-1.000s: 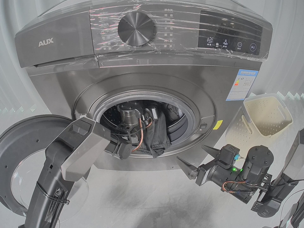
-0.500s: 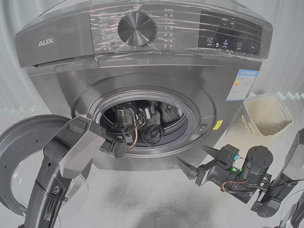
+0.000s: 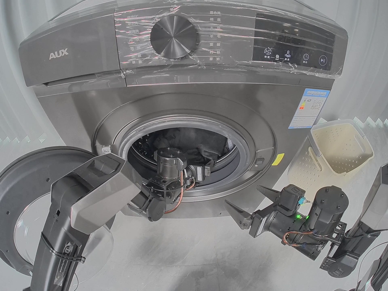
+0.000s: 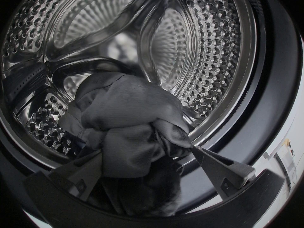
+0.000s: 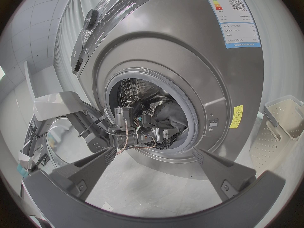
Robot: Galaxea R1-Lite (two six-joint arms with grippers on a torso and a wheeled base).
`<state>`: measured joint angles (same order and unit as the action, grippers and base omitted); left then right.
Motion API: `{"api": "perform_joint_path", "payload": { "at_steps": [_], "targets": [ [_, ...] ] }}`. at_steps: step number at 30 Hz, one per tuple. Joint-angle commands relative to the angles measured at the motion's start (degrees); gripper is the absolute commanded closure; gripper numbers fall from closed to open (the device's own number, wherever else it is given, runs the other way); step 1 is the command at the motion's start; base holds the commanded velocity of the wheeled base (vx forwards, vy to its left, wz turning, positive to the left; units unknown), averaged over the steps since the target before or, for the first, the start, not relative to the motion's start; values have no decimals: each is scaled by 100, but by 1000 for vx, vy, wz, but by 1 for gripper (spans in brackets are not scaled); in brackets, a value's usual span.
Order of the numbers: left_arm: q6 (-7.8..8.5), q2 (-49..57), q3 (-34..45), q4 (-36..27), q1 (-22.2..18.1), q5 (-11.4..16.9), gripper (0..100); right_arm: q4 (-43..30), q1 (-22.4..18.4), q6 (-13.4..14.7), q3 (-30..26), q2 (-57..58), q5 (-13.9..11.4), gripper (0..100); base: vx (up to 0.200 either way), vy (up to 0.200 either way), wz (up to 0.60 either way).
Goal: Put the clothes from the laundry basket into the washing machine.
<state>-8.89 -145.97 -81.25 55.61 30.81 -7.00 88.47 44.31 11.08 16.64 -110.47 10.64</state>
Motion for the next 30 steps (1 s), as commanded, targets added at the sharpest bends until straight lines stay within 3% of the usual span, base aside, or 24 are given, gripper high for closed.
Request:
{"api": "perform_joint_path", "payload": {
  "at_steps": [1, 4, 5, 14, 30],
  "targets": [
    [124, -248, -14, 28, -31, -12, 0, 4, -2, -1, 15, -1, -1, 0, 0, 0, 0],
    [186, -380, -31, 11, -57, -30, 0, 4, 7, -1, 15, 8, -1, 0, 0, 0, 0],
    [230, -388, -31, 2, -101, -30, 100, 4, 7, -1, 15, 8, -1, 0, 0, 0, 0],
    [238, -318, -444, -24, -127, -21, 100, 4, 7, -1, 59, -1, -1, 0, 0, 0, 0],
    [27, -1206, -3334, -33, -532, -276, 100, 4, -2, -1, 94, -1, -1, 0, 0, 0, 0]
  ]
}}
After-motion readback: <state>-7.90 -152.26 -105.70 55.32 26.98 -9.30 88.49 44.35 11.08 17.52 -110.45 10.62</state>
